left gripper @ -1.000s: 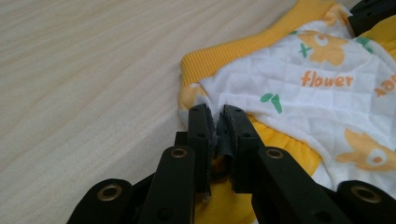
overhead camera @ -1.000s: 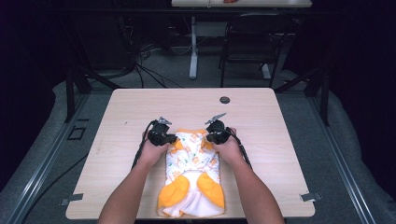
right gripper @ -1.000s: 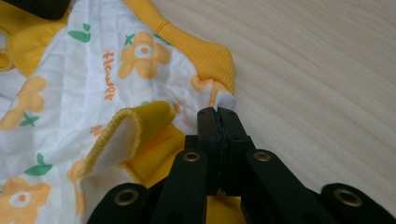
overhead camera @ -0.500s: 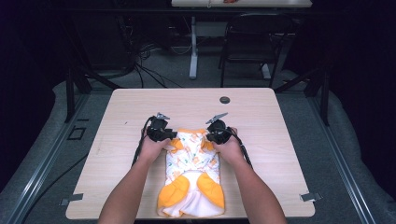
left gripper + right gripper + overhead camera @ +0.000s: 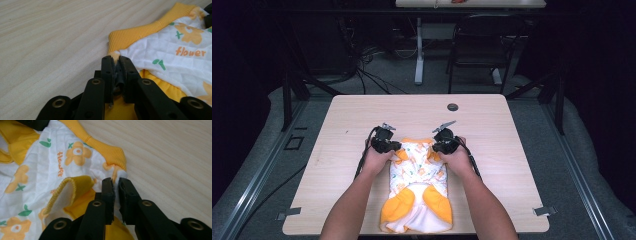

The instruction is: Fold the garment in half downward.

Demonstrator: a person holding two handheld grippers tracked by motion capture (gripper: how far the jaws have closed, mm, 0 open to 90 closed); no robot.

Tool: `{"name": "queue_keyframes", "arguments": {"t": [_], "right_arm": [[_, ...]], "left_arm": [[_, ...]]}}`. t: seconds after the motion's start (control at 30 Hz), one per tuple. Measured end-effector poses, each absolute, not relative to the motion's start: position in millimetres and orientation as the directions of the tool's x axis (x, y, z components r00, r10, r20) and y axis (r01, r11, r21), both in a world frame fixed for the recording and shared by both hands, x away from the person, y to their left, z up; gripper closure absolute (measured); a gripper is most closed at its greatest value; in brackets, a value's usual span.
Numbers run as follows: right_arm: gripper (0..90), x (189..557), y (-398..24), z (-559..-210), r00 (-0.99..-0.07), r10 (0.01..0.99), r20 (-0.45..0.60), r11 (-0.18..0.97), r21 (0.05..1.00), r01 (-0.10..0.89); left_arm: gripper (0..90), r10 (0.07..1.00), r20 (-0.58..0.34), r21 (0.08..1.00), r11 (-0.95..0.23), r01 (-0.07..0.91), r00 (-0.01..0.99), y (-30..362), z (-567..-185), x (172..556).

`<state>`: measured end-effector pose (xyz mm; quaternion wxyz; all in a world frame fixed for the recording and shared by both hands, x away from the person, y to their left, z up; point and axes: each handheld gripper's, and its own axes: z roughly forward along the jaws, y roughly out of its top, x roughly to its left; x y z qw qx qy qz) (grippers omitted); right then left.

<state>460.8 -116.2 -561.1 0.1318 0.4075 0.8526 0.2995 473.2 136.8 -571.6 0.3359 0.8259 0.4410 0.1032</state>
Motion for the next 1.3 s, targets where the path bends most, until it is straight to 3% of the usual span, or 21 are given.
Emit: {"name": "queue_keyframes", "arguments": {"t": [0.27, 1.3], "right_arm": [[88.7, 461.9, -116.0, -561.1, -0.631, 0.775, 0.016, 0.488, 0.620, 0.615], [89.4, 446.0, -125.7, -519.9, -0.664, 0.747, 0.027, 0.460, 0.701, 0.545]], "left_arm": [[89.0, 0.792, -0.090, 0.645, -0.415, 0.641, 0.603, 135.1, -569.6, 471.7], [89.8, 0.774, -0.036, 0.738, -0.406, 0.539, 0.632, 144.9, -517.8, 451.3]]}}
